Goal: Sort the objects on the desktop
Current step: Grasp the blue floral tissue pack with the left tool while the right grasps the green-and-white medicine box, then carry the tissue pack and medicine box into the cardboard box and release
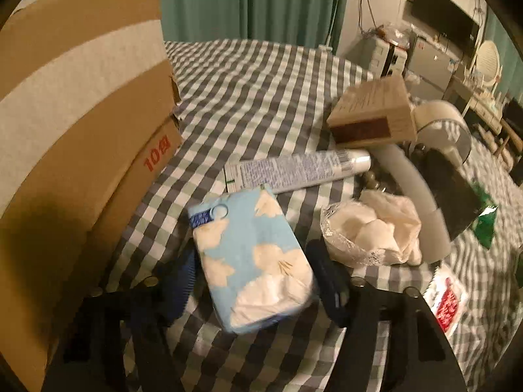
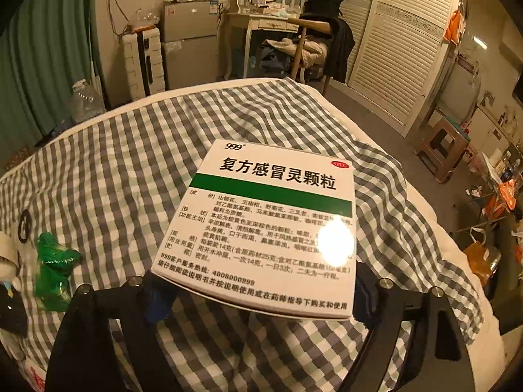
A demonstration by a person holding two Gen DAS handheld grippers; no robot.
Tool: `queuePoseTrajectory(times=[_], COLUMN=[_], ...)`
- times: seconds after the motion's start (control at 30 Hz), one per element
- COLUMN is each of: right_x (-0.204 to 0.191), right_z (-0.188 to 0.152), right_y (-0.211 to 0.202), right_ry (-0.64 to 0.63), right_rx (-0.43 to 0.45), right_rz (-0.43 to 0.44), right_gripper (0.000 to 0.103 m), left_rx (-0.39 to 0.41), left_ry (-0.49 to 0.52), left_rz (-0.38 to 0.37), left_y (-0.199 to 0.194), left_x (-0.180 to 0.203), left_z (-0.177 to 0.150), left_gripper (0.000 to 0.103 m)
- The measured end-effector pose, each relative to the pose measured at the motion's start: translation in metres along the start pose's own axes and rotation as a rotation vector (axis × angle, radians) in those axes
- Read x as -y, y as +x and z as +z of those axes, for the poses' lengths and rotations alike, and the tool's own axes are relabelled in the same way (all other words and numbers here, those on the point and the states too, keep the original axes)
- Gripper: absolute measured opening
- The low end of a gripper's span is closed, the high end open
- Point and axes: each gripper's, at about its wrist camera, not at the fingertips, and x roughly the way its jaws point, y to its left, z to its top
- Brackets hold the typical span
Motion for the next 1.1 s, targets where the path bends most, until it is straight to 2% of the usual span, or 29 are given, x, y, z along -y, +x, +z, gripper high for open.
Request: queuePoseTrajectory(times=[0.1,0.27,0.43,0.73,0.9,1.1], right_x=[-0.001,0.006,0.017,0.011,-0.011,-0.052], right_z=[-0.004,-0.009,-0.013,-0.041,-0.049,-0.054], right_y=[-0.006,-0.02,-0.052,-0.133,-0.17,-0.235], right_ry=[-0.007,0.021,0.034,-0.059,-0.154,-0.264], right_rx=[0.014,0.012,0.02,0.091,0.136,0.209], right_rz=[-0.003,0.055,0.156,0.375,0.451,0.576], right_gripper=[0.083,0.083,0.083,0.083,0.083,0.083], left_rx=[-0.004,0.002,0.04,0.131,0.237,0.272], left_ry=[-0.018,-0.044,-0.003,0.061,0.048,0.003], left_rz=[-0.014,-0.035,-0.067,-0.129,-0.161,-0.223], left_y=[-0.003,-0.017,-0.043,-0.107,-0.152,-0.196], left_x=[-0.005,-0.006,0.002,0.009,-0.006,-0.05], left_z=[-0.001,0.0,0.001,0.006,0.027,0.07], left_gripper=[0.065,0.065,0.065,0.065,0.065,0.065])
